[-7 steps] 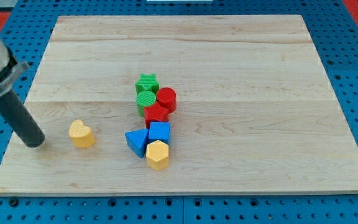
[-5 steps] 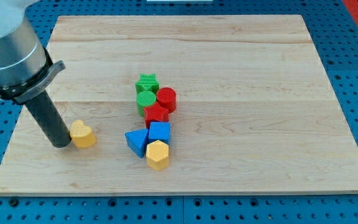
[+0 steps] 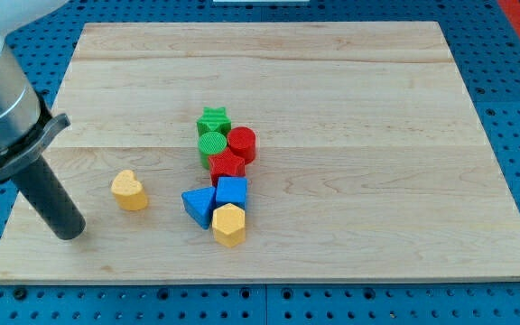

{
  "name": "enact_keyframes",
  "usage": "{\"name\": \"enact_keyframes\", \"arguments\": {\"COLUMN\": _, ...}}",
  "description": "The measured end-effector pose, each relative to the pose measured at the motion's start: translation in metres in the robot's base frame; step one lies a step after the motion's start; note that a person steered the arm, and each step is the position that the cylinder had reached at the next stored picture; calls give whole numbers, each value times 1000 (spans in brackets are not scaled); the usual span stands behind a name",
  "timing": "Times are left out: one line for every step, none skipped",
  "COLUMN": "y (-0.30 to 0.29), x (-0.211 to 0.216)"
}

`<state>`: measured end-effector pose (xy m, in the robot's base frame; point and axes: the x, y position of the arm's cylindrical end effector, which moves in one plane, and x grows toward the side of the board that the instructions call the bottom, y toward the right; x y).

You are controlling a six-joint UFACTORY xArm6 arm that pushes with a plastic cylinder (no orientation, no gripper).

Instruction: Keep the yellow heart at the left of the green blocks

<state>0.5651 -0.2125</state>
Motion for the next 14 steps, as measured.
{"name": "enact_keyframes", "arguments": {"y": 28, "x": -21}}
{"name": "enact_keyframes", "arguments": {"y": 40, "x": -58}}
{"name": "enact_keyframes", "arguments": {"y": 44, "x": -89}}
{"name": "enact_keyframes", "arguments": {"y": 48, "x": -97}}
{"name": "enact_keyframes", "arguments": {"y": 1, "x": -52}}
{"name": "enact_keyframes", "arguments": {"y": 18, "x": -42}}
{"name": "enact_keyframes", "arguments": {"y": 51, "x": -67}}
{"name": "enact_keyframes", "arguments": {"y": 80, "x": -82}}
{"name": "enact_keyframes", "arguments": {"y": 89, "x": -82}}
{"name": "enact_keyframes", "arguments": {"y": 96, "x": -82}}
{"name": "enact_keyframes", "arguments": {"y": 111, "x": -89}}
{"name": "enact_keyframes", "arguments": {"y": 115, "x": -97}}
{"name": "enact_keyframes", "arguments": {"y": 89, "x": -80}}
{"name": "enact_keyframes", "arguments": {"y": 57, "x": -13}}
